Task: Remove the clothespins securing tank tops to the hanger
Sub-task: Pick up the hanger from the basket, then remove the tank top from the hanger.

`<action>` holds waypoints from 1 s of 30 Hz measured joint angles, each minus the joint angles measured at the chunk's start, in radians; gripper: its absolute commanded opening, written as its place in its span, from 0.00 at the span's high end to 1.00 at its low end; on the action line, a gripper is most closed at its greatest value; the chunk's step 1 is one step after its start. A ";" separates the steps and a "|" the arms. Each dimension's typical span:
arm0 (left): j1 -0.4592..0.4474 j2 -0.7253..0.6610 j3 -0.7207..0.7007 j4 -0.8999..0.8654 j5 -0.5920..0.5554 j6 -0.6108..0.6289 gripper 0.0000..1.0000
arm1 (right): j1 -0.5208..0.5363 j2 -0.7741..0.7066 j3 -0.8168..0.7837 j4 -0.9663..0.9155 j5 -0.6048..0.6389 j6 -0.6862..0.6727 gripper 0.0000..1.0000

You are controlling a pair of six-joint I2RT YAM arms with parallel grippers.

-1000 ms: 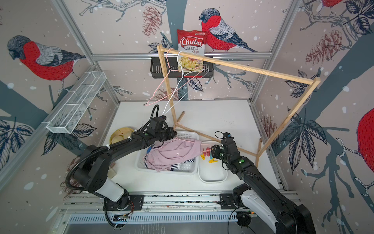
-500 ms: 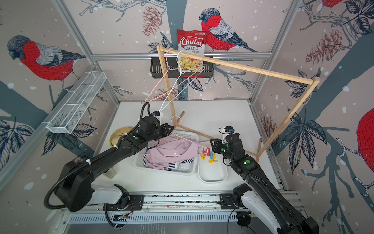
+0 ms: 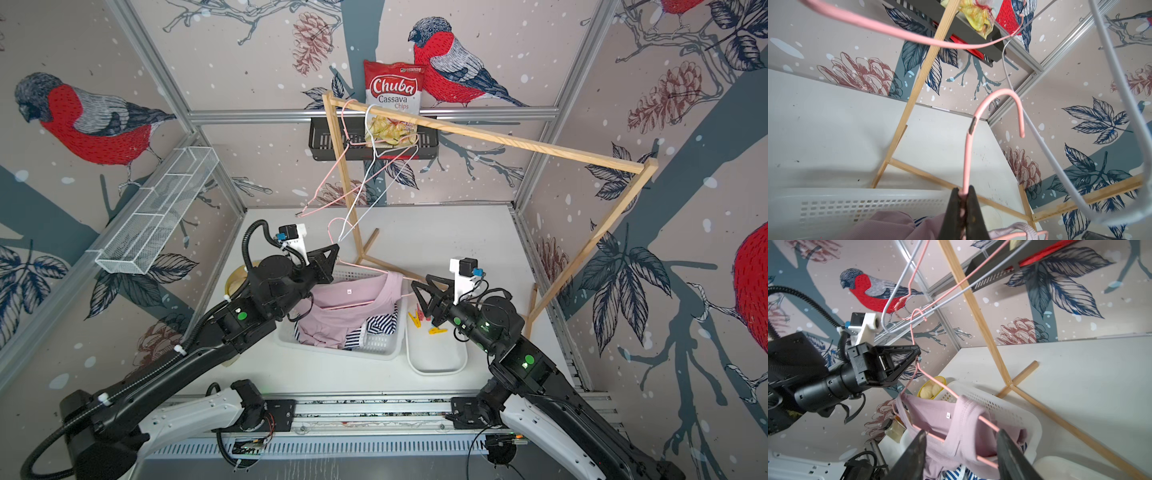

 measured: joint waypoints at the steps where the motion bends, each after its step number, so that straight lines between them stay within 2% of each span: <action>1: -0.017 -0.006 -0.001 0.003 -0.034 0.003 1.00 | 0.042 0.014 0.005 0.014 0.029 -0.018 0.40; 5: -0.082 -0.021 -0.001 0.005 -0.165 0.054 1.00 | 0.177 0.089 0.023 0.063 0.156 -0.079 0.40; 10: -0.116 -0.051 -0.012 0.006 -0.280 0.080 1.00 | 0.251 0.170 0.032 0.107 0.309 -0.101 0.41; 14: -0.119 -0.066 -0.014 0.005 -0.352 0.101 1.00 | 0.286 0.182 -0.018 0.217 0.393 -0.124 0.41; 25: -0.120 -0.137 -0.021 0.034 -0.402 0.166 1.00 | 0.341 0.306 -0.018 0.420 0.488 -0.208 0.41; 30: -0.121 -0.162 -0.012 0.042 -0.402 0.206 1.00 | 0.341 0.377 0.021 0.484 0.490 -0.231 0.41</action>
